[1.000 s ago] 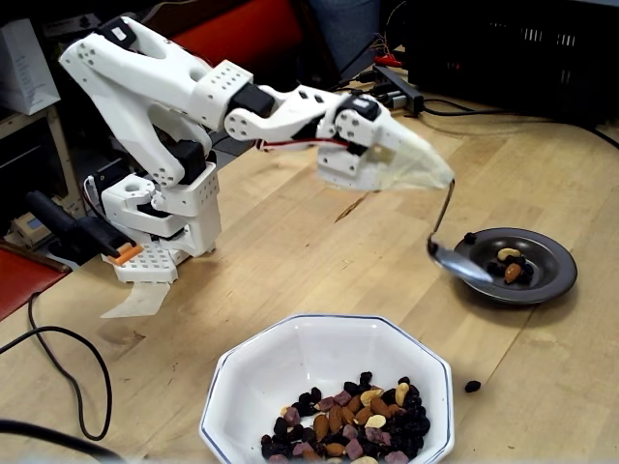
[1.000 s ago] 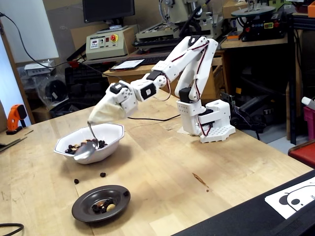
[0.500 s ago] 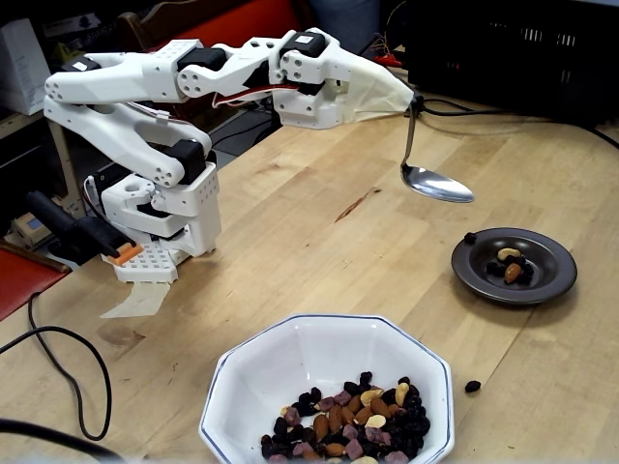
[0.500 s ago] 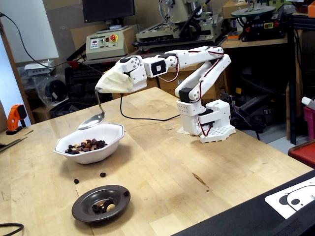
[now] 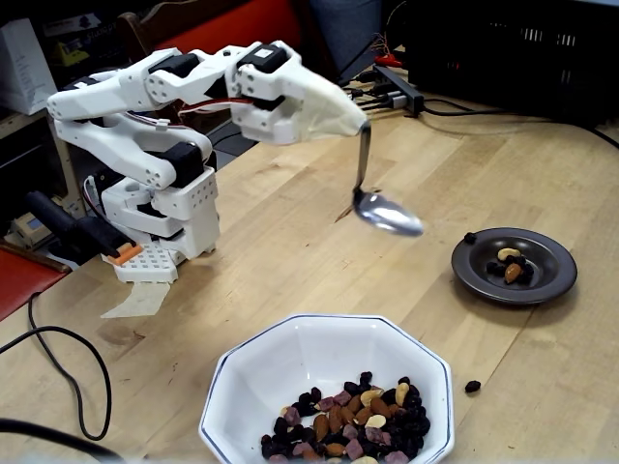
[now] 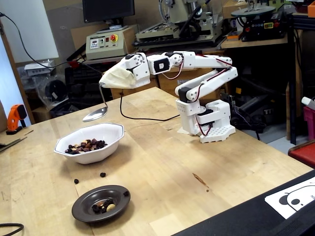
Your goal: Use spoon to transfer food from the white bowl to brown plate
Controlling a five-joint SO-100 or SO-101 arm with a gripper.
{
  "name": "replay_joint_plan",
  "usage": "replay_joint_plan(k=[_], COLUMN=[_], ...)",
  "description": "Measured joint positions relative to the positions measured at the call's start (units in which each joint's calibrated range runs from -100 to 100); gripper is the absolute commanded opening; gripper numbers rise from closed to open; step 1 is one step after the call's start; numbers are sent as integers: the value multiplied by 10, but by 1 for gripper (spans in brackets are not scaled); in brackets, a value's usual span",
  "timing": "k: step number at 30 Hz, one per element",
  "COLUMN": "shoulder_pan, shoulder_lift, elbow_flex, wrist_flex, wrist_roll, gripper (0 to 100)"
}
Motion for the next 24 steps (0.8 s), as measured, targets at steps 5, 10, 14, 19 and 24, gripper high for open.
replay_joint_plan(k=[5, 10, 14, 19, 24], shoulder_pan=[40, 44, 44, 44, 44], shoulder_lift=[-35, -70, -117, -132, -133], elbow_flex=[66, 113, 153, 189, 228], wrist_flex=[0, 0, -10, -73, -142], wrist_roll=[0, 0, 0, 0, -1], gripper=[4, 4, 4, 4, 4])
